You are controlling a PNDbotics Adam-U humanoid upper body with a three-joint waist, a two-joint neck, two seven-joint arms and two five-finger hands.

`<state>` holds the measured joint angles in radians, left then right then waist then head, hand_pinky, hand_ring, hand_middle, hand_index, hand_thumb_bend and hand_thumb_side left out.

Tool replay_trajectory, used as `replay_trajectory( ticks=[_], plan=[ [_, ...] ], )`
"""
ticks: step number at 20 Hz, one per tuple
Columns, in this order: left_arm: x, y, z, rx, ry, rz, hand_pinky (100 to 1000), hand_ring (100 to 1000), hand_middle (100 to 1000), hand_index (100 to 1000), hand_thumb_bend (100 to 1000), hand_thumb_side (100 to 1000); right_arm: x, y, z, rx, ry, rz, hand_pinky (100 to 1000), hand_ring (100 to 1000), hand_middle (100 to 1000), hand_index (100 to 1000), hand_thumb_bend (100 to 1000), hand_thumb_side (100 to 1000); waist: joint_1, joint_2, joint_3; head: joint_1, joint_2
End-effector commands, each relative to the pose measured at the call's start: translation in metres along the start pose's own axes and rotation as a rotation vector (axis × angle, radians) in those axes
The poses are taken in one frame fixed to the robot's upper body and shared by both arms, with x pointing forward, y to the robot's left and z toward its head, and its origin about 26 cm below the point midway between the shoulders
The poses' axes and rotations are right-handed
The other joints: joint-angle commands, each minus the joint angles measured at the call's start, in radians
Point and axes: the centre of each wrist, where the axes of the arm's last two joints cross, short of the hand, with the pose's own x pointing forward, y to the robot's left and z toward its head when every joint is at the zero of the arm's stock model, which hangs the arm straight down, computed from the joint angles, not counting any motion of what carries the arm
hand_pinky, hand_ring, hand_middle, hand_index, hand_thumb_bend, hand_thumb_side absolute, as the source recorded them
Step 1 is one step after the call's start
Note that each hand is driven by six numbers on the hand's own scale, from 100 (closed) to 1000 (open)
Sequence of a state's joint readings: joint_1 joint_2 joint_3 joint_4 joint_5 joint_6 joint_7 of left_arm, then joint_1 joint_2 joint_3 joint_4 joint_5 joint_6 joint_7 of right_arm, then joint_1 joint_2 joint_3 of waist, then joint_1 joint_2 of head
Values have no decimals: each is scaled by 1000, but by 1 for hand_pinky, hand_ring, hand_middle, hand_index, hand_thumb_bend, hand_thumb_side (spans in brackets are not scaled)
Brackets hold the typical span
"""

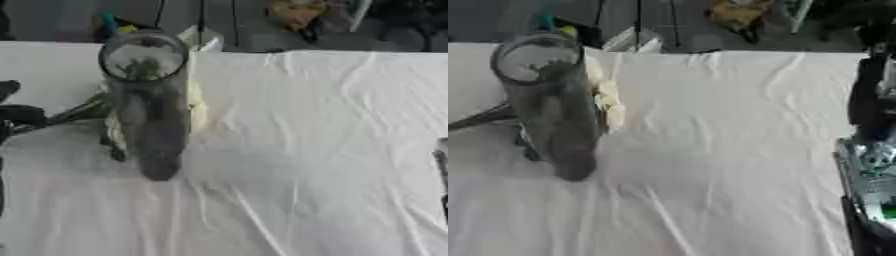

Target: Arrange flowers into the vase.

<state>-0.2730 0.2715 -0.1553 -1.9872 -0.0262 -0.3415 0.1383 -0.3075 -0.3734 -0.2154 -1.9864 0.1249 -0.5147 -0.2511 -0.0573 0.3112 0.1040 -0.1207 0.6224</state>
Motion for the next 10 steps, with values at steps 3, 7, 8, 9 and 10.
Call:
replay_trajectory(
  ticks=[3, 7, 8, 9, 10],
  plan=[
    [4, 5, -6, 7, -26, -13, 650, 644, 750, 784, 100, 1000, 3, -3, -7, 6, -26, -2, 621, 543, 520, 653, 100, 1000, 13, 1, 1, 53, 21],
    [4, 6, -6, -5, -27, -25, 660, 655, 761, 793, 100, 1000, 3, -3, -7, 8, -27, -5, 621, 543, 520, 654, 100, 1000, 15, 2, -1, 54, 17],
    [5, 7, -7, -18, -28, -35, 662, 658, 764, 795, 100, 1000, 3, -2, -7, 8, -28, -6, 621, 543, 521, 654, 100, 1000, 15, 2, -1, 52, 14],
    [5, 9, -7, -32, -31, -47, 665, 662, 767, 799, 100, 1000, 3, -2, -7, 9, -28, -7, 621, 543, 521, 654, 100, 1000, 16, 2, -1, 49, 12],
    [5, 11, -8, -47, -35, -66, 669, 668, 773, 804, 100, 1000, 3, -2, -7, 10, -28, -8, 622, 543, 520, 654, 100, 1000, 17, 3, 0, 45, 11]
  ],
)
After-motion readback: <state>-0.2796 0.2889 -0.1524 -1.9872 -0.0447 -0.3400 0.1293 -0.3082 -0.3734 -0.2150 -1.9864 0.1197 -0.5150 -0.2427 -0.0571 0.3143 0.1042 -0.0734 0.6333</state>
